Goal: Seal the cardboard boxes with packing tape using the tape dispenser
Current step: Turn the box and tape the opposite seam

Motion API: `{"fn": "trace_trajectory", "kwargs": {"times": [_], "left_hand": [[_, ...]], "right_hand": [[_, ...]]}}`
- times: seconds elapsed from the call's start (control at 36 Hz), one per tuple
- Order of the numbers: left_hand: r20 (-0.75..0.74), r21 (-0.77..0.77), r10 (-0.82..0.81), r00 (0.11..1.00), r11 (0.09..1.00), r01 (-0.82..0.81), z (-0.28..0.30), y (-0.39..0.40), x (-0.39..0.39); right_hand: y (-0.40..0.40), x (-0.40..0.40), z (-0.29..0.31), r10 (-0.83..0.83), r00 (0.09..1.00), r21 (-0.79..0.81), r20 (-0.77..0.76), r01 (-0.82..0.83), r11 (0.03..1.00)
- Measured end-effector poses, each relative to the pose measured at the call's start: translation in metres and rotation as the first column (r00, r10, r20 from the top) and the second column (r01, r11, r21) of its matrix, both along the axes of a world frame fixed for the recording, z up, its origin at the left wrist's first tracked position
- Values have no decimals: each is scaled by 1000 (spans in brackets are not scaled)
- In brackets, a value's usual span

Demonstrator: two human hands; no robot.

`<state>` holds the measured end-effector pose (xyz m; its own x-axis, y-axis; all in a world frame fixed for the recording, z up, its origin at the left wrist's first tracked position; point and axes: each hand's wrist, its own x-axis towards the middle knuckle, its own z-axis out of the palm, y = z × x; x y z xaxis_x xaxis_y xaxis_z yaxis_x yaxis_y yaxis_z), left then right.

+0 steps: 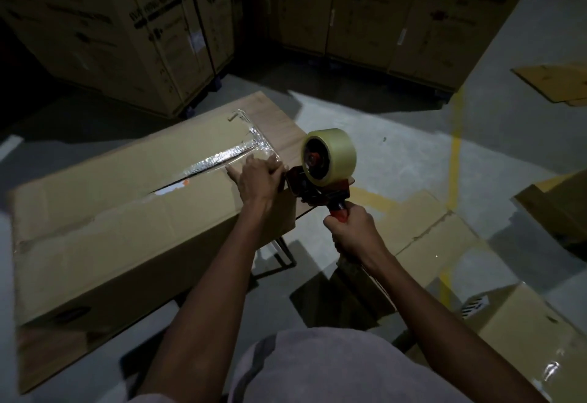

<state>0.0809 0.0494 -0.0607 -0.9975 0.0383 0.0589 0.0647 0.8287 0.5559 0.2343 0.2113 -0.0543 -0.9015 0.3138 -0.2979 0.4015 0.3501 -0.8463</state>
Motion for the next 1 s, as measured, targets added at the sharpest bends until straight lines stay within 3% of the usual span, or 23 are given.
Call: {"fn": "trace_trajectory", "kwargs": {"times": [0.53,1.0], "left_hand": [[-74,-32,98,992,994,-100,-4,5,10],[-39,-112,16,999,993,-21,4,6,18]], "right_hand": [[20,9,8,103,994,-41,-38,-105,994],[18,19,-21,145,989,1,-24,-145,989]]}}
